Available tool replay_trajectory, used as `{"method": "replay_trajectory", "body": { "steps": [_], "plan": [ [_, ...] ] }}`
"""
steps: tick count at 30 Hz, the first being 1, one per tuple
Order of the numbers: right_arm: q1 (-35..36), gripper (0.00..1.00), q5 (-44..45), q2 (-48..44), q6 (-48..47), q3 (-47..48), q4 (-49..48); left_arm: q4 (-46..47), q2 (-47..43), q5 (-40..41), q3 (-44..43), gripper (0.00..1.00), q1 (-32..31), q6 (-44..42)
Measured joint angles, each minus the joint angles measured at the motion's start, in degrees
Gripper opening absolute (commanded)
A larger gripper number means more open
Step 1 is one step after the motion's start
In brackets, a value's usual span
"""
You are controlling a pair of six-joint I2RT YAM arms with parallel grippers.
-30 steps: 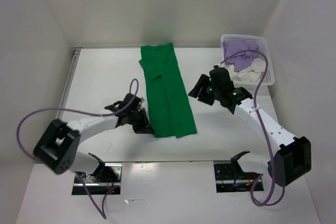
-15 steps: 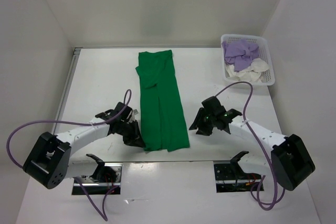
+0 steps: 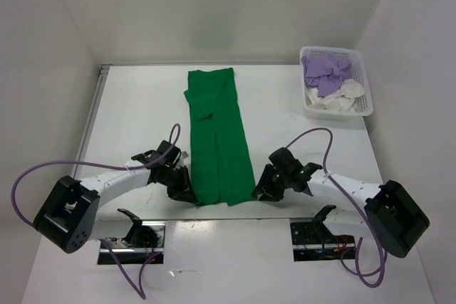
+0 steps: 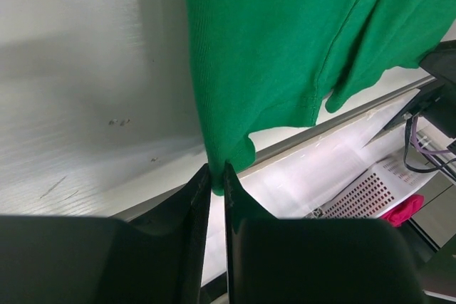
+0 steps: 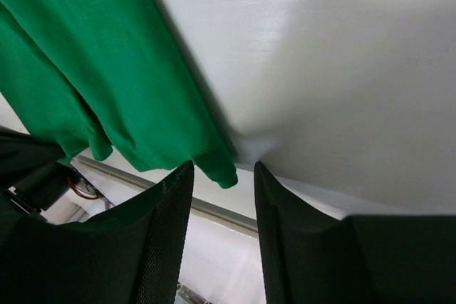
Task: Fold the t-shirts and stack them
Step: Grab the bottom of the folded rectangular tshirt with both arms, then fold the folded rectangular tshirt in 1/3 of the way
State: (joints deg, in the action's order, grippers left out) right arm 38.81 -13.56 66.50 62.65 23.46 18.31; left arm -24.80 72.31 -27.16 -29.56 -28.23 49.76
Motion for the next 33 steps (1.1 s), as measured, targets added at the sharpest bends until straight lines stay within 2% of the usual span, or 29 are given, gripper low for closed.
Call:
{"method": "replay_trajectory", "body": {
  "steps": [5,7,8,11,12,14,17,21,27,33],
  "plan": [
    [0.0,0.31,-0.2,0.7,0.5,-0.5,-1.7,0.0,0.4,0.0,0.0,0.18,-0.1,0.0],
    [0.0,0.25,0.2,1.4,0.7,-0.5,-2.5,0.0,0.4,0.0,0.0,0.14,-0.1,0.0],
    [0.0,0.17,0.3,1.8,0.7,-0.5,-2.9,0.0,0.4,-0.1,0.0,0.14,-0.1,0.0],
    [0.0,0.02,1.0,2.4,0.8,-0.4,-3.2,0.0,0.5,-0.2,0.0,0.06,-0.1,0.0],
    [0.1,0.00,1.1,2.4,0.7,-0.1,-3.0,0.0,0.5,-0.3,0.0,0.04,-0.2,-0.1],
    [0.9,0.00,1.6,2.2,0.7,0.9,-1.7,-0.2,0.5,-0.5,0.0,0.00,-0.4,-0.2],
    [1.7,0.00,3.0,-0.1,0.7,4.5,2.8,-3.0,0.5,-0.5,-1.4,0.00,-0.4,-0.9],
    [1.2,0.00,5.7,-0.5,-1.1,15.0,7.5,-6.4,0.5,-1.0,-6.9,0.00,1.0,-2.1],
    [-0.1,0.00,8.3,10.0,-5.7,29.7,7.3,-6.5,0.6,-1.8,-14.4,0.00,7.1,-2.9],
    [-5.9,0.00,9.5,22.0,-10.7,39.0,6.7,-2.7,5.4,-1.4,-20.5,0.00,14.2,-2.8]
  ]
}}
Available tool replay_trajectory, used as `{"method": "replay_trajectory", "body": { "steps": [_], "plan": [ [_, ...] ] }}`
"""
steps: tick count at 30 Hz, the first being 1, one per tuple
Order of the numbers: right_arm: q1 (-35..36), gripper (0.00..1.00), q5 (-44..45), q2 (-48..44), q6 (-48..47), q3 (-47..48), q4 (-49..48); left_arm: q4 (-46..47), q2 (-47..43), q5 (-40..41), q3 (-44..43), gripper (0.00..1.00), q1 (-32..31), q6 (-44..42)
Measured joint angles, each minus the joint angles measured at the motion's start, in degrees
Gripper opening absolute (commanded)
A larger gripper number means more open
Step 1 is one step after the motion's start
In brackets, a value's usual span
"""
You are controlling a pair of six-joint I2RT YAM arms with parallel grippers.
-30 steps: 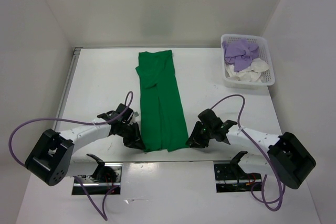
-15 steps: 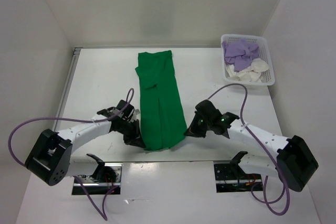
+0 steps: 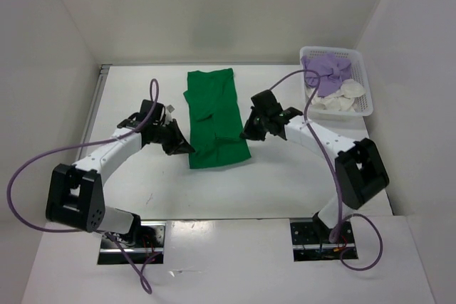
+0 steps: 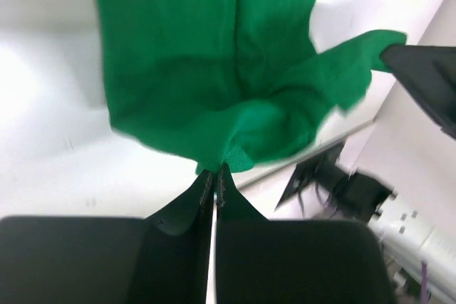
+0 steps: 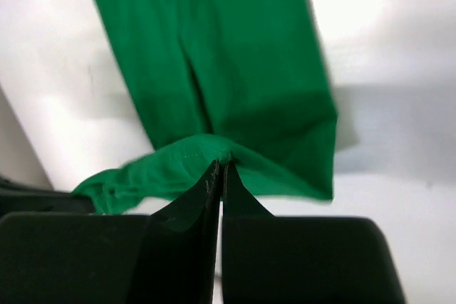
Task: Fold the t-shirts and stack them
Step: Fold the folded rectangular tshirt in 1/3 of the way
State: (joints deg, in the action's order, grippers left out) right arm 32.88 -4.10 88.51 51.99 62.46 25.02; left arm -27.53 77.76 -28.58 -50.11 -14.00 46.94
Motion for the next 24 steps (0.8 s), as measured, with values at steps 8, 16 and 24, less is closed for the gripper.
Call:
{"method": "replay_trajectory", "body": {
  "steps": [8,16,24],
  "plan": [
    [-5.3,0.00,0.7,12.2,-4.8,9.3,-1.3,5.2,12.8,3.5,-11.3,0.00,1.7,0.0],
    [-7.7,0.00,0.5,21.8,-8.0,18.5,-2.3,8.5,22.1,6.6,-17.1,0.01,3.0,0.0],
    [-8.2,0.02,0.1,28.5,-9.6,24.0,-2.8,11.3,27.1,9.4,-20.8,0.15,4.7,-0.1]
  ]
}}
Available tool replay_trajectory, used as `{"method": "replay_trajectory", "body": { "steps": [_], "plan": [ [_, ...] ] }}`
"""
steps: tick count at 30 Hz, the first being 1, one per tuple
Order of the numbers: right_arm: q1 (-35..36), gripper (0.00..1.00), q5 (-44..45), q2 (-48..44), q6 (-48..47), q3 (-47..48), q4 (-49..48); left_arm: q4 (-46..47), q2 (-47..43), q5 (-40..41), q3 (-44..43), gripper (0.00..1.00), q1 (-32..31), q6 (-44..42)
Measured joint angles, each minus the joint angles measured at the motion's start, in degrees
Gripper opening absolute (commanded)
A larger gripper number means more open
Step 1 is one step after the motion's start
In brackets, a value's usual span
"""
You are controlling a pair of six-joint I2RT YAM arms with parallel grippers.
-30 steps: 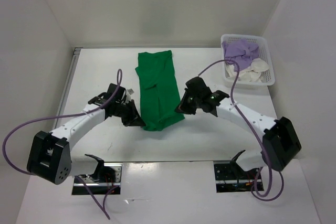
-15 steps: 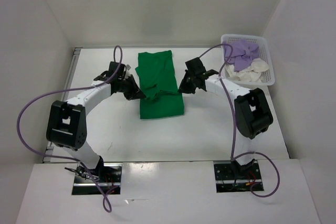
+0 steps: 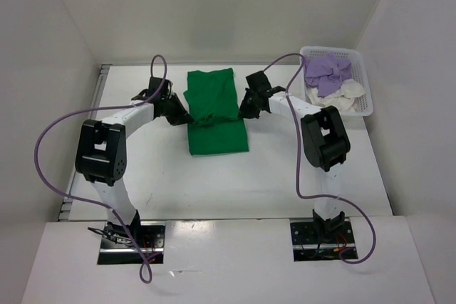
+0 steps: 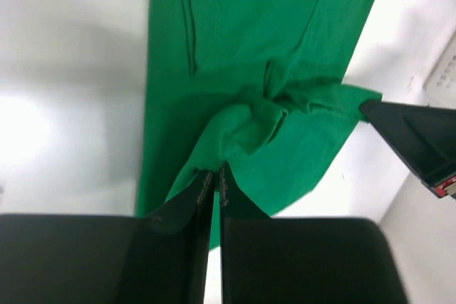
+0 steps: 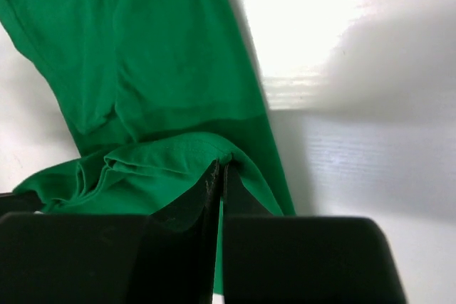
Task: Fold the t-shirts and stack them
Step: Fold the folded rectangular tshirt in 1/3 of the way
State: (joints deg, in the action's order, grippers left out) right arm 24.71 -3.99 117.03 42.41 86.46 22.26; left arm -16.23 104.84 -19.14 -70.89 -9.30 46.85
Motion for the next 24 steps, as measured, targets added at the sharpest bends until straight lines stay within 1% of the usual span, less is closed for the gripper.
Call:
{"method": "replay_trajectory", "body": {
  "steps": [2,3,4,6,7,9,11,13,14,16,17,19,20,21,22,24],
  "plan": [
    [-0.2,0.08,0.0,1.0,-0.2,1.0,0.0,0.9,0.5,1.1,-1.0,0.27,0.1,-0.2],
    [-0.4,0.19,0.1,1.6,-0.3,1.7,-0.1,1.5,0.9,1.4,-1.6,0.34,0.1,-0.4],
    [-0.6,0.23,0.0,2.0,-0.4,2.1,-0.3,2.1,1.3,1.8,-2.0,0.43,0.2,-0.7],
    [-1.0,0.30,0.1,2.5,-0.5,2.5,-0.7,3.5,2.0,2.4,-2.6,0.50,0.2,-1.2],
    [-1.3,0.36,0.1,2.7,-0.7,2.6,-0.7,4.1,2.1,2.6,-2.6,0.54,0.2,-1.6],
    [-1.9,0.40,0.1,2.7,-1.1,3.0,-0.6,5.1,1.9,3.3,-2.6,0.64,0.2,-1.9],
    [-2.2,0.41,0.1,2.7,-1.5,3.7,-0.6,5.9,0.9,4.2,-2.4,0.68,0.2,-2.1],
    [-2.4,0.41,0.1,2.0,-1.7,3.7,-0.6,6.4,-1.3,4.6,-2.2,0.68,0.2,-2.0],
    [-2.4,0.38,0.1,1.5,-1.9,3.5,-0.6,7.0,-2.7,4.5,-1.6,0.66,0.2,-1.9],
    [-2.2,0.27,0.2,-0.5,-2.1,2.6,-0.7,8.3,-6.7,4.2,0.6,0.55,0.1,-1.5],
    [-2.0,0.18,0.1,-1.8,-2.3,1.9,-0.8,9.1,-8.8,3.9,2.1,0.42,-0.1,-1.3],
    [-0.9,0.10,-0.1,-4.3,-2.5,0.7,-1.2,11.6,-11.9,3.2,5.4,0.31,-1.0,0.1],
    [-0.1,0.08,-0.4,-5.4,-2.5,0.1,-1.7,13.1,-12.9,2.5,7.3,0.27,-1.9,1.0],
    [0.8,0.04,-0.9,-6.1,-2.5,-0.4,-2.0,14.3,-13.4,1.8,9.3,0.25,-3.2,1.9],
    [1.7,0.04,-1.4,-6.6,-2.4,-1.1,-2.5,15.6,-13.5,0.8,11.4,0.24,-4.9,3.2],
    [3.4,0.02,-2.3,-7.5,-2.0,-3.9,-4.0,17.2,-12.5,-0.7,15.2,0.24,-8.6,4.9]
  ]
}}
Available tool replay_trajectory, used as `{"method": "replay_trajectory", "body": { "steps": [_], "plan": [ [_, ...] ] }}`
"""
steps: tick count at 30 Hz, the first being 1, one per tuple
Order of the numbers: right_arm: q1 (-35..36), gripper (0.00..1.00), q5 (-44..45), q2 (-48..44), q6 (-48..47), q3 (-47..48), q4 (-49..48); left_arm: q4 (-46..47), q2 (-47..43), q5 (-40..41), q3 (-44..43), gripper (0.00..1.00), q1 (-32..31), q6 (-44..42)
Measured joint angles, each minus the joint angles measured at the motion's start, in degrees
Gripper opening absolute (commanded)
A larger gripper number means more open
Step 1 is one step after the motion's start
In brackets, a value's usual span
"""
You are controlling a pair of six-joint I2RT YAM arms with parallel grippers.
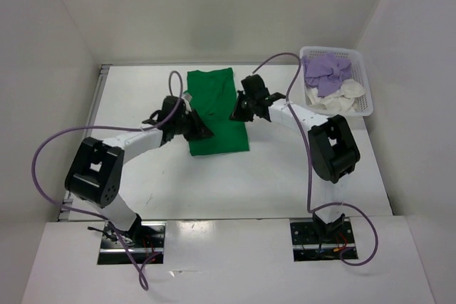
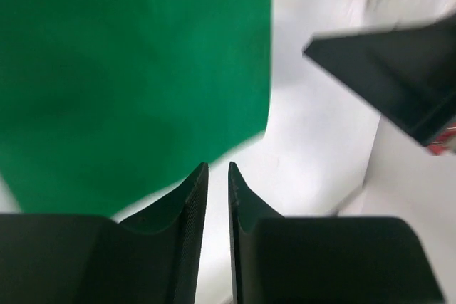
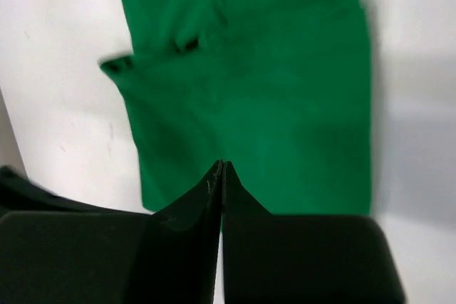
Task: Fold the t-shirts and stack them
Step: Fold the folded rectangular tshirt in 1/3 of the way, then grab one side of the 2/3 rectangular tshirt with both arms
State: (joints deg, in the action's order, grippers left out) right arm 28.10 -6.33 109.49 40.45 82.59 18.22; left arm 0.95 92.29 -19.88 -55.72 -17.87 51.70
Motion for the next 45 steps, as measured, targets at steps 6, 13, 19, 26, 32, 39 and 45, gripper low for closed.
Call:
{"method": "replay_trajectory", "body": {
  "steps": [6,13,19,26,32,39,45],
  "plan": [
    [2.1,0.02,-2.3,-0.5,1.0,-9.5,-1.5,-0.3,2.5,-1.7,6.2,0.24,-3.7,2.8],
    [1.9,0.01,-2.5,0.4,3.0,-14.8,-4.0,1.2,3.4,-0.6,8.7,0.25,-2.9,3.0],
    [1.7,0.01,-2.9,-0.1,5.8,-18.1,-7.2,0.5,2.9,-0.1,13.1,0.30,-2.0,2.8],
    [1.4,0.17,-1.5,-3.1,6.7,-20.2,-7.1,-2.2,-2.3,3.0,15.1,0.46,-0.9,2.1],
    [-1.0,0.31,-0.6,-13.4,7.2,-25.4,-6.1,-4.8,-14.8,6.6,16.6,0.54,0.3,1.2],
    [-3.3,0.46,-0.3,-15.7,8.0,-30.0,-6.5,-3.9,-8.1,6.4,17.0,0.55,2.5,1.2],
    [-3.6,0.47,-2.4,-12.6,8.1,-31.3,-7.0,-3.2,-4.6,5.2,17.1,0.49,2.5,1.3]
  ]
}}
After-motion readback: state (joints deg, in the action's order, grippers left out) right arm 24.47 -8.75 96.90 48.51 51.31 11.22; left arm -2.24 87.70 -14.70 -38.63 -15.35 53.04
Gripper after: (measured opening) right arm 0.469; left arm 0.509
